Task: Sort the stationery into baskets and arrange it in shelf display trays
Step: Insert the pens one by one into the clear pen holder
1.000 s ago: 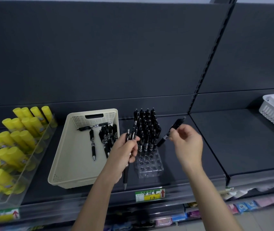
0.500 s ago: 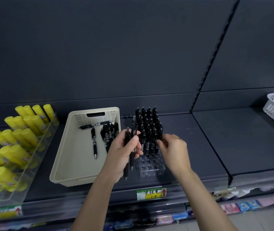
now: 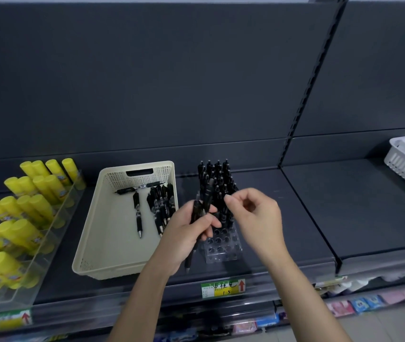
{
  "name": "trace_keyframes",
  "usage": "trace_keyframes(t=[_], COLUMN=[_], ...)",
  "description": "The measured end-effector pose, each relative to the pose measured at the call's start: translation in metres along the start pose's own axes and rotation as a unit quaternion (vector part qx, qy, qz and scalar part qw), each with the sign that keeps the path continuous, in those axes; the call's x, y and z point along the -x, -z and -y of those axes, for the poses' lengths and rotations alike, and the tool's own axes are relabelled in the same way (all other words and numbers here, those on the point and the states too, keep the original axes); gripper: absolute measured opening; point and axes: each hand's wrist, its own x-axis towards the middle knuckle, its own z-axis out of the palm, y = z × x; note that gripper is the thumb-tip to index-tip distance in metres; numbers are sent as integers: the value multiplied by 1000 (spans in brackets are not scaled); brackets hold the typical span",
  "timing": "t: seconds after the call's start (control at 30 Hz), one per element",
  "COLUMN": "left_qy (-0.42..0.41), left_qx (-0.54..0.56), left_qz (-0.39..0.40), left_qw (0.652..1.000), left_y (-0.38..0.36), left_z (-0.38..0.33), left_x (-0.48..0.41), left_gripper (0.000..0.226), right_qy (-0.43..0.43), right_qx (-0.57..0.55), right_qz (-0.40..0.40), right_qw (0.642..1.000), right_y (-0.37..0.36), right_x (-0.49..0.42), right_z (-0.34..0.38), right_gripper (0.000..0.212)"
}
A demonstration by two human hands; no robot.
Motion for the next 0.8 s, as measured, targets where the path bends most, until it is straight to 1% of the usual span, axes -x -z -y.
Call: trace_keyframes(t=[0.07,0.13,0.2,0.27,0.37,0.4,0.43,0.47,0.53,0.6,0.7,0.8], left_qy=[-6,-2,5,6,-38,-48,-43,-35,-37,-37,-14,-14], left_qx=[-24,-27,-16,-19,-80,-65,-19,17,34,59,137,109], left_qz=[24,43,50,41,-18,-46,-72,-96,-130,-137,-135,-126], left_qw=[999,999,999,999,996,996,996,995,990,988,981,986], left_y=[-2,-2,-2,-1,2,3,4,6,9,8,8,11], left_z=[-1,-2,-3,-4,-5,-4,-6,-6,-6,-4,-3,0], left_x=[1,2,1,1,0,0,0,-1,-2,-3,-5,-3], left_gripper=[12,9,7,9,12,14,13,13,16,20,20,22], right_qy=[-14,-21,-26,-32,-38,-40,-40,-37,-16,7,57,107], right_qx=[-51,-88,-119,-142,-150,-153,-154,-146,-95,-25,66,122], right_qz=[56,94,105,93,35,14,-5,-20,-40,-41,-42,-43], right_qw=[997,991,987,985,987,987,987,988,995,999,995,986], right_y=[-2,-2,-1,0,2,2,3,4,2,-3,-12,-18], right_x=[0,-1,0,1,0,-1,-2,-3,-3,-2,1,1], right_z=[9,14,15,16,14,12,12,11,7,3,-2,-2], right_gripper=[5,10,11,9,8,7,5,3,6,3,14,21])
